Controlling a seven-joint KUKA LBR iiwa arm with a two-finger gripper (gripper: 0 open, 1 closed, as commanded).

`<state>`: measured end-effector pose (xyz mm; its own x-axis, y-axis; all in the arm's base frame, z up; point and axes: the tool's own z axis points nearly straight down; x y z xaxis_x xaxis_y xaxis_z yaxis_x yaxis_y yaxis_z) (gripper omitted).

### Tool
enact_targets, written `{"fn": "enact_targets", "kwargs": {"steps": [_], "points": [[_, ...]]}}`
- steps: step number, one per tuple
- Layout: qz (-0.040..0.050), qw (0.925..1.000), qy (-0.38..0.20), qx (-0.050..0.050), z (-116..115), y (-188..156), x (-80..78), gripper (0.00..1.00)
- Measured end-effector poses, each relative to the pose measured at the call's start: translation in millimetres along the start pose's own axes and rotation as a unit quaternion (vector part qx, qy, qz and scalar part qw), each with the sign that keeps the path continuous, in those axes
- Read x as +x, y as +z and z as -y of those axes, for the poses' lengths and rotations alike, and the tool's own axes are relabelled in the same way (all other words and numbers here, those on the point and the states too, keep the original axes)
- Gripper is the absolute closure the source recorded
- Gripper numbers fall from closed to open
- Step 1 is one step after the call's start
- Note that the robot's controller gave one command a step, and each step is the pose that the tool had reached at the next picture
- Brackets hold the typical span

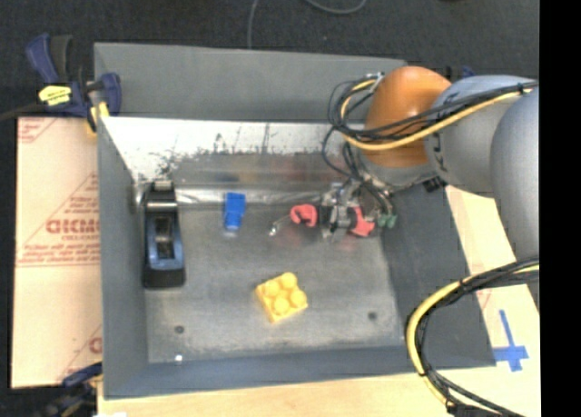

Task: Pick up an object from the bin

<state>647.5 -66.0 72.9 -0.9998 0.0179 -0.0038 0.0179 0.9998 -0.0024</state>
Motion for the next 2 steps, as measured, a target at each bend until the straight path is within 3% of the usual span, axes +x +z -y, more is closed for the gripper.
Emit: {"fn": "enact_targets", "kwargs": {"steps": [1,2], "points": [[0.0009,0.9999,0.010,0.000,-15.6,2.8,2.2,1.00],[0.0010,0.9867,0.162,0.000,-24.7,-1.1,0.7,1.00]]}}
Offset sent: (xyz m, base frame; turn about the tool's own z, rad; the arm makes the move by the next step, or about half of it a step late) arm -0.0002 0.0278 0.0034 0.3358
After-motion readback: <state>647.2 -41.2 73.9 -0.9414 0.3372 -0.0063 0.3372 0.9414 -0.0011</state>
